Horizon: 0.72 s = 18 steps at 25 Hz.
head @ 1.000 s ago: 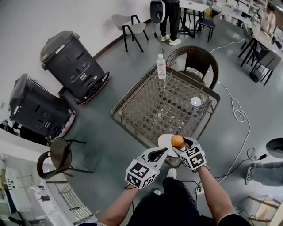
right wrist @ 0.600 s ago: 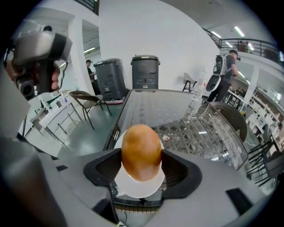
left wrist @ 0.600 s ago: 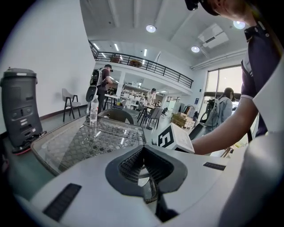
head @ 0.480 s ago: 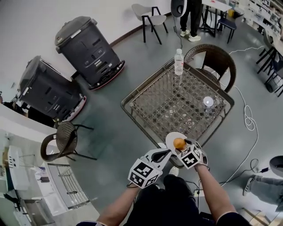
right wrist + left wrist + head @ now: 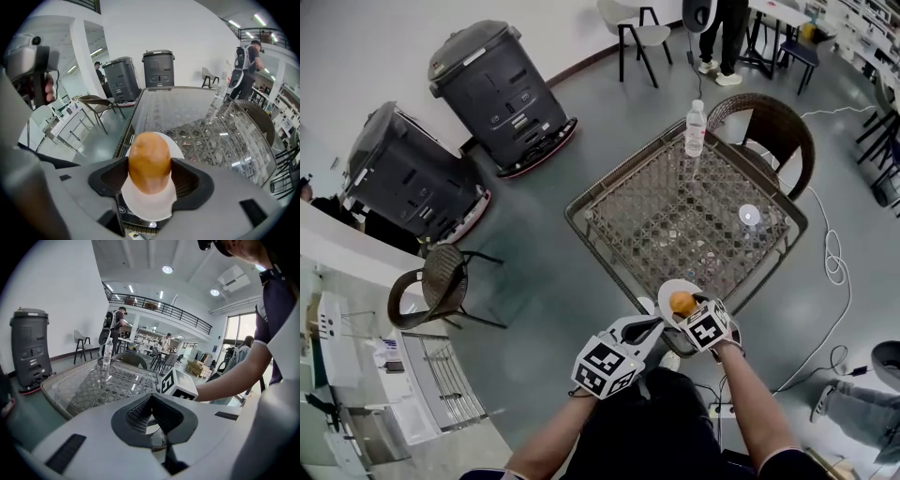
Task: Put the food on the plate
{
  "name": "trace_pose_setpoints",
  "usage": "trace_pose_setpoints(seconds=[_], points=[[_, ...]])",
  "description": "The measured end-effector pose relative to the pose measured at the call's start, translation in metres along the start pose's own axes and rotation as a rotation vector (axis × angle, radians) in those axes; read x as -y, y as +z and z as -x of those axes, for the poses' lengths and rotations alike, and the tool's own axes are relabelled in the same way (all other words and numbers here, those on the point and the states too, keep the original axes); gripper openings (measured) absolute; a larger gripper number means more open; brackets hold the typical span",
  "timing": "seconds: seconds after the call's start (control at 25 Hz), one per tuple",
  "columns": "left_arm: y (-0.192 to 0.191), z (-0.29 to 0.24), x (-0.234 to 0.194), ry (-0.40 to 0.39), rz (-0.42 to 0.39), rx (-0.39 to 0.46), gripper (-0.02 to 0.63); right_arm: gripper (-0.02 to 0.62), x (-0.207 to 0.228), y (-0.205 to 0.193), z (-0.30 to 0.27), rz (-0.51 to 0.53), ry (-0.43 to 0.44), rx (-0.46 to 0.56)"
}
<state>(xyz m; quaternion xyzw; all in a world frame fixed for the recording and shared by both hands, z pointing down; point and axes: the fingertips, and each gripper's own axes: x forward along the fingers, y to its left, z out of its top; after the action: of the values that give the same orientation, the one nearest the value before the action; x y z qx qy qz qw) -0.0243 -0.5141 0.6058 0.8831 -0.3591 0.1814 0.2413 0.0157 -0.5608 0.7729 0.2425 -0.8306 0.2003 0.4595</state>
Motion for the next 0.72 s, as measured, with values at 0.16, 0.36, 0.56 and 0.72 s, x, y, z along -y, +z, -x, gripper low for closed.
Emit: trace_pose_setpoints(seconds=[0.16, 0.36, 0.56, 0.72], points=[[0.005, -0.002, -0.007, -0.032, -0.005, -0.005, 0.009, 0.289, 0.001, 0.002, -0.007, -0.059, -0.002, 0.004], [0.014, -0.01, -0.018, -0.107, -0.046, -0.017, 0.009, 0.29, 0.009, 0.006, -0.01, -0.137, -0.026, 0.016], [0.027, -0.016, -0.027, -0.199, -0.091, -0.025, 0.009, 0.29, 0.02, 0.012, 0.008, -0.206, -0.074, 0.032], [0.042, -0.023, -0.036, -0.263, -0.123, -0.013, 0.009, 0.29, 0.034, 0.03, 0.033, -0.295, -0.133, 0.115]])
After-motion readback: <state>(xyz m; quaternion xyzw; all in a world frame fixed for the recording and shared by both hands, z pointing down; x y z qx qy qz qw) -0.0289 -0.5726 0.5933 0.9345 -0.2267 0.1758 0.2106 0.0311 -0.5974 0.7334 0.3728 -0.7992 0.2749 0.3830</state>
